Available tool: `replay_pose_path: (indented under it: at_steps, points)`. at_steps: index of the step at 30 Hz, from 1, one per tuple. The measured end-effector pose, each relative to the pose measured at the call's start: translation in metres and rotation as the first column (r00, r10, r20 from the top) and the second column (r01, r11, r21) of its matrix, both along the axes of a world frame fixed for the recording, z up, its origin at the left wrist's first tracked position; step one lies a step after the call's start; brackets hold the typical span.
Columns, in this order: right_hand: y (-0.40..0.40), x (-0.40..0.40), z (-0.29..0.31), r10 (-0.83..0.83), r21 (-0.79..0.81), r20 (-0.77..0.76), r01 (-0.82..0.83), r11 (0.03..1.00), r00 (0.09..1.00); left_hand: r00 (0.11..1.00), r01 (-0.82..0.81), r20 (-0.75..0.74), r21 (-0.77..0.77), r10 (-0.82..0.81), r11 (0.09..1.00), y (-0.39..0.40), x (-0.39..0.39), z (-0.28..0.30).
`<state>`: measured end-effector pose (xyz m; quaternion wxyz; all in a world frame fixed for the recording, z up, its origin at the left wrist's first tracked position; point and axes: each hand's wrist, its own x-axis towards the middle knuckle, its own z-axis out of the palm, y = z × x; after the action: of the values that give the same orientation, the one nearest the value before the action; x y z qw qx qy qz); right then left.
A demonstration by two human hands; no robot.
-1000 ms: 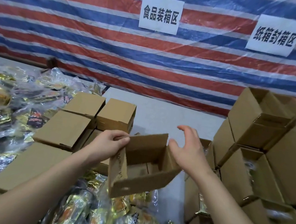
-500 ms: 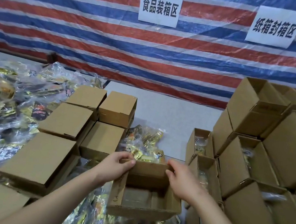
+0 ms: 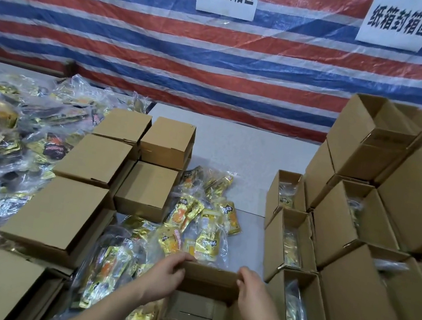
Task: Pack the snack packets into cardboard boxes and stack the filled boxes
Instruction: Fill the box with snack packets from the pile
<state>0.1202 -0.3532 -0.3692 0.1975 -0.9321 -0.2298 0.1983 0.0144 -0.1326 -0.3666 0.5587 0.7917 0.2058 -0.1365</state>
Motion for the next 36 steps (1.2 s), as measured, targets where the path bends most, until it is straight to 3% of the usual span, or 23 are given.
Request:
replay_pose_path:
  at_steps: [17, 22, 29, 36]
  points:
    - [-0.022, -0.005, 0.001, -0.007, -0.009, -0.018, 0.007, 1.000, 1.000, 0.991, 0.121, 0.040, 0.134, -0.127, 0.984, -0.015, 0.009, -0.021]
    - [-0.024, 0.000, 0.008, -0.018, 0.018, 0.017, 0.017, 1.000, 1.000, 0.998, -0.038, 0.064, 0.199, 0.026, 0.979, -0.005, 0.055, -0.017]
    - [-0.022, 0.024, 0.012, -0.157, 0.098, -0.032, 0.159, 0.982, 0.987, 0.971, -0.092, -0.177, 0.354, 0.163, 0.931, -0.008, 0.161, -0.046]
    - [-0.016, 0.049, 0.009, -0.288, 0.183, -0.175, 0.319, 0.930, 0.941, 0.912, -0.060, -0.321, 0.509, 0.254, 0.858, -0.022, 0.199, -0.093]
